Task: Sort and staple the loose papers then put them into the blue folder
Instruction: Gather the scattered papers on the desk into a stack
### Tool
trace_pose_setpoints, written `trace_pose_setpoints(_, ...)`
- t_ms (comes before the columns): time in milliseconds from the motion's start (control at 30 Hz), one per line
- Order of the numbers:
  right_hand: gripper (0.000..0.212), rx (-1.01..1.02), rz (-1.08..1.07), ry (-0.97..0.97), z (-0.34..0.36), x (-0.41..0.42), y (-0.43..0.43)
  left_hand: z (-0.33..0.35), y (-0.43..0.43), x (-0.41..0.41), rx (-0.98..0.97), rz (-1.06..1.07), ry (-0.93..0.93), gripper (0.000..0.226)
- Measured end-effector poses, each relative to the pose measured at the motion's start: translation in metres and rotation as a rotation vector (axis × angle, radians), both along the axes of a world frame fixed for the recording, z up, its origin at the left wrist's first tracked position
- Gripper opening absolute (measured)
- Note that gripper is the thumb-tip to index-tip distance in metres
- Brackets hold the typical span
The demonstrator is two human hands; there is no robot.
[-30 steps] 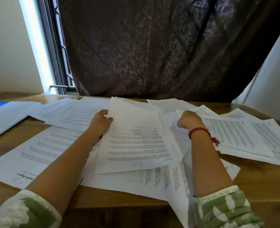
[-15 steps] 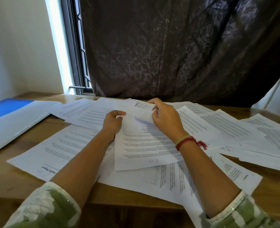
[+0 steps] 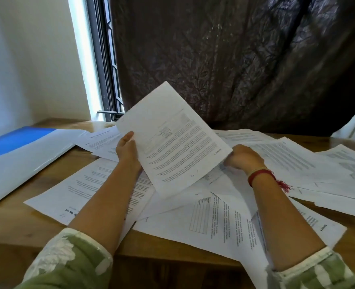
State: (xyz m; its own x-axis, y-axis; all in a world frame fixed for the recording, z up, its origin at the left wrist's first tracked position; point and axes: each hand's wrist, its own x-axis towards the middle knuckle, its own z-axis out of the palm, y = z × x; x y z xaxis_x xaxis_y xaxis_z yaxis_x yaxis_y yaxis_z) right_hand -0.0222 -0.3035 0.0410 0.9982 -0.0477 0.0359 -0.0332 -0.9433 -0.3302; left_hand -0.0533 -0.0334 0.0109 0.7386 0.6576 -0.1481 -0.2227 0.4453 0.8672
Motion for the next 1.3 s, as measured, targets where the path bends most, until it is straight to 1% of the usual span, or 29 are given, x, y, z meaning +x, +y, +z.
trace_pose_setpoints(67, 0.017, 0.229, 0.059, -0.033, 0.004, 0.006, 0.001, 0.000, 0.000, 0.000, -0.021, 0.033, -0.008, 0.034)
trace_pose_setpoints(133, 0.018, 0.517, 0.112, -0.018, 0.010, 0.004, 0.002, -0.002, 0.000, 0.001, -0.033, 0.067, -0.011, 0.033)
trace_pose_setpoints(200, 0.029, 0.851, 0.154, 0.138, 0.018, -0.006, 0.006, -0.001, -0.002, -0.002, -0.057, 0.094, -0.020, 0.033)
trace_pose_setpoints(267, 0.052, 1.082, 0.202, 0.314, 0.024, -0.011, 0.007, -0.002, -0.001, -0.004, -0.069, 0.120, -0.023, 0.032)
trace_pose_setpoints(300, 0.060, 1.126, 0.227, 0.376, 0.025, -0.012, 0.006, -0.002, -0.002, -0.004, -0.076, 0.132, -0.033, 0.031)
trace_pose_setpoints(333, 0.061, 1.132, 0.261, 0.408, 0.023, -0.012, 0.006, -0.002, -0.002, -0.003, -0.084, 0.136, -0.048, 0.031)
trace_pose_setpoints(367, 0.055, 1.120, 0.299, 0.414, 0.021, -0.014, 0.007, -0.002, -0.003, -0.002, -0.084, 0.128, -0.062, 0.030)
trace_pose_setpoints(400, 0.043, 1.106, 0.330, 0.381, 0.018, -0.016, 0.010, -0.001, -0.007, -0.001, -0.067, 0.104, -0.069, 0.029)
trace_pose_setpoints(433, 0.027, 1.096, 0.342, 0.324, 0.015, -0.017, 0.013, 0.000, -0.010, 0.000, -0.007, 0.076, -0.064, 0.027)
trace_pose_setpoints(467, 0.016, 1.084, 0.324, 0.247, 0.013, -0.019, 0.016, 0.002, -0.014, 0.002, 0.135, 0.065, -0.035, 0.025)
trace_pose_setpoints(500, 0.017, 1.053, 0.291, 0.163, 0.014, -0.020, 0.016, 0.004, -0.017, 0.003, 0.373, 0.089, 0.014, 0.028)
trace_pose_setpoints(567, 0.026, 1.003, 0.221, 0.054, 0.019, -0.018, 0.011, 0.009, -0.016, 0.004, 0.903, 0.229, 0.074, 0.047)
trace_pose_setpoints(600, 0.025, 0.987, 0.183, 0.049, 0.022, -0.015, 0.006, 0.016, -0.015, 0.004, 1.119, 0.303, 0.051, 0.052)
trace_pose_setpoints(633, 0.019, 0.957, 0.145, 0.066, 0.025, -0.014, 0.002, 0.026, -0.015, 0.002, 1.298, 0.339, -0.004, 0.053)
trace_pose_setpoints(667, 0.012, 0.898, 0.117, 0.078, 0.029, -0.013, -0.004, 0.040, -0.018, 0.001, 1.452, 0.306, -0.074, 0.052)
trace_pose_setpoints(700, 0.009, 0.814, 0.118, 0.088, 0.032, -0.015, -0.009, 0.057, -0.023, -0.001, 1.584, 0.202, -0.130, 0.052)
trace_pose_setpoints(733, 0.012, 0.738, 0.134, 0.097, 0.034, -0.017, -0.013, 0.076, -0.031, -0.004, 1.699, 0.063, -0.147, 0.054)
trace_pose_setpoints(767, 0.015, 0.686, 0.155, 0.099, 0.036, -0.020, -0.016, 0.094, -0.044, -0.007, 1.816, -0.068, -0.123, 0.060)
trace_pose_setpoints(833, 0.013, 0.724, 0.218, 0.114, 0.038, -0.023, -0.020, 0.125, -0.070, -0.007, 1.972, -0.358, 0.018, 0.073)
trace_pose_setpoints(867, 0.011, 0.781, 0.233, 0.129, 0.038, -0.023, -0.022, 0.136, -0.082, -0.005, 2.002, -0.536, 0.108, 0.076)
trace_pose_setpoints(900, 0.015, 0.838, 0.231, 0.148, 0.036, -0.020, -0.023, 0.141, -0.091, 0.000, 2.011, -0.713, 0.206, 0.072)
trace_pose_setpoints(967, 0.028, 0.900, 0.233, 0.180, 0.032, -0.014, -0.026, 0.143, -0.100, 0.011, 1.982, -0.974, 0.355, 0.051)
trace_pose_setpoints(1000, 0.027, 0.895, 0.238, 0.184, 0.032, -0.014, -0.028, 0.141, -0.099, 0.017, 1.948, -1.034, 0.375, 0.037)
trace_pose_setpoints(1067, 0.015, 0.880, 0.279, 0.162, 0.032, -0.015, -0.032, 0.135, -0.090, 0.024, 1.866, -1.055, 0.369, 0.015)
trace_pose_setpoints(1100, 0.014, 0.880, 0.289, 0.119, 0.033, -0.014, -0.034, 0.132, -0.081, 0.025, 1.811, -1.051, 0.376, 0.013)
trace_pose_setpoints(1133, 0.021, 0.866, 0.262, 0.068, 0.032, -0.012, -0.037, 0.128, -0.071, 0.024, 1.739, -1.038, 0.393, 0.013)
trace_pose_setpoints(1200, 0.028, 0.781, 0.097, -0.019, 0.026, 0.003, -0.044, 0.121, -0.049, 0.017, 1.598, -0.969, 0.442, 0.013)
trace_pose_setpoints(1300, 0.025, 0.527, -0.111, -0.149, 0.014, 0.022, -0.056, 0.108, -0.013, 0.007, 1.414, -0.816, 0.499, 0.023)
